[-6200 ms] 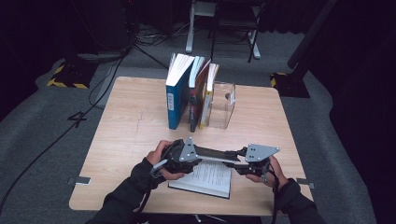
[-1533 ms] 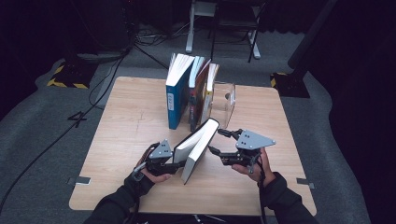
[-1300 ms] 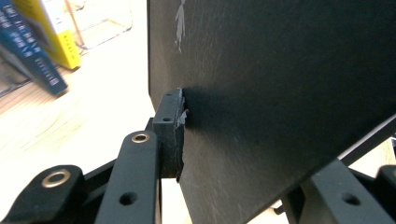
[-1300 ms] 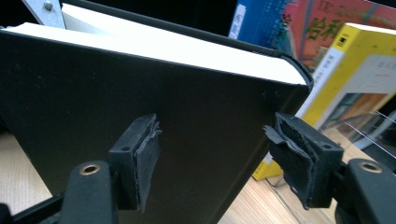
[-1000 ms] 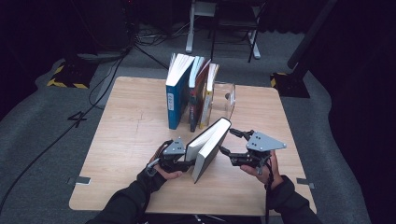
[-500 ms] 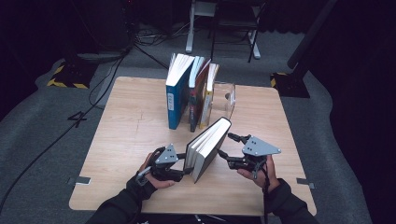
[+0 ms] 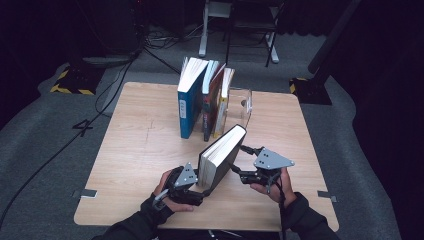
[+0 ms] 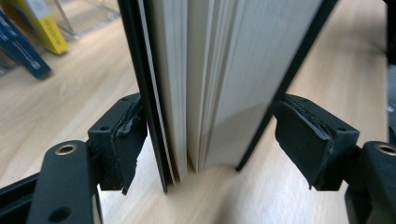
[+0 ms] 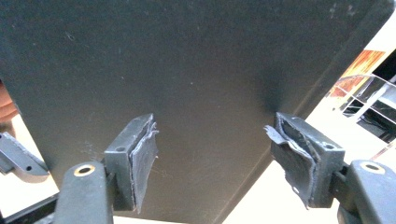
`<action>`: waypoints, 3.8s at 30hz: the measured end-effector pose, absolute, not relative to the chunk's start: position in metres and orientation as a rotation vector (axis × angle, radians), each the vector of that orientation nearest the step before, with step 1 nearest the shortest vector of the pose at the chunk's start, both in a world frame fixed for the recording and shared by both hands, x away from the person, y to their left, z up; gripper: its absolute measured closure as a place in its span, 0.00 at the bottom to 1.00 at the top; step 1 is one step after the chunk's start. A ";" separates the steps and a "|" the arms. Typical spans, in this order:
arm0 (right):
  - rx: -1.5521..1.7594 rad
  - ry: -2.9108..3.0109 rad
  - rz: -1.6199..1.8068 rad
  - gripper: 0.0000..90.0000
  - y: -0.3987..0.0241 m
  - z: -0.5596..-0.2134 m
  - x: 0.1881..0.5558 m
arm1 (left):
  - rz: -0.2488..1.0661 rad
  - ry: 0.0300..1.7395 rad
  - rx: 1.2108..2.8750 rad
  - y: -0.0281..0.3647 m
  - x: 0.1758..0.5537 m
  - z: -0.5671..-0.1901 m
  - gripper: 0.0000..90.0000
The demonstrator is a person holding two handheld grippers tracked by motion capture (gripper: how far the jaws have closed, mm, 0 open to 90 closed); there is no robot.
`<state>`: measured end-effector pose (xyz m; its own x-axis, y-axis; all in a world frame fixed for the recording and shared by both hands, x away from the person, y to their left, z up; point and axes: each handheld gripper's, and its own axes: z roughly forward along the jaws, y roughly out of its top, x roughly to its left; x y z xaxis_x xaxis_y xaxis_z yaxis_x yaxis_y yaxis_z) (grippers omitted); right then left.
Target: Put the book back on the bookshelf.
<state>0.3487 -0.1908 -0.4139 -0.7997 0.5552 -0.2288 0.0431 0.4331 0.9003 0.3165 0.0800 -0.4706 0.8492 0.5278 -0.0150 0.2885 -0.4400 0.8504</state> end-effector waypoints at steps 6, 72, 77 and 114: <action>0.513 2.179 1.346 0.35 -0.189 -0.416 0.350 | 0.361 0.639 2.020 0.068 0.320 -0.472 0.31; 0.238 2.402 1.499 0.50 -0.193 -0.385 0.333 | 0.321 0.513 2.078 0.118 0.339 -0.468 0.39; 0.285 2.410 1.507 0.51 -0.182 -0.376 0.332 | 0.348 0.539 2.061 0.116 0.343 -0.469 0.41; 0.515 2.571 1.379 0.47 -0.161 -0.359 0.350 | 0.318 0.575 2.051 0.105 0.351 -0.477 0.38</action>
<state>0.3504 -0.1612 -0.3591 -0.9241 0.3821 0.0061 0.2164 0.5100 0.8325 0.3512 0.1050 -0.4770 0.8554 0.5179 -0.0046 0.2711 -0.4401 0.8561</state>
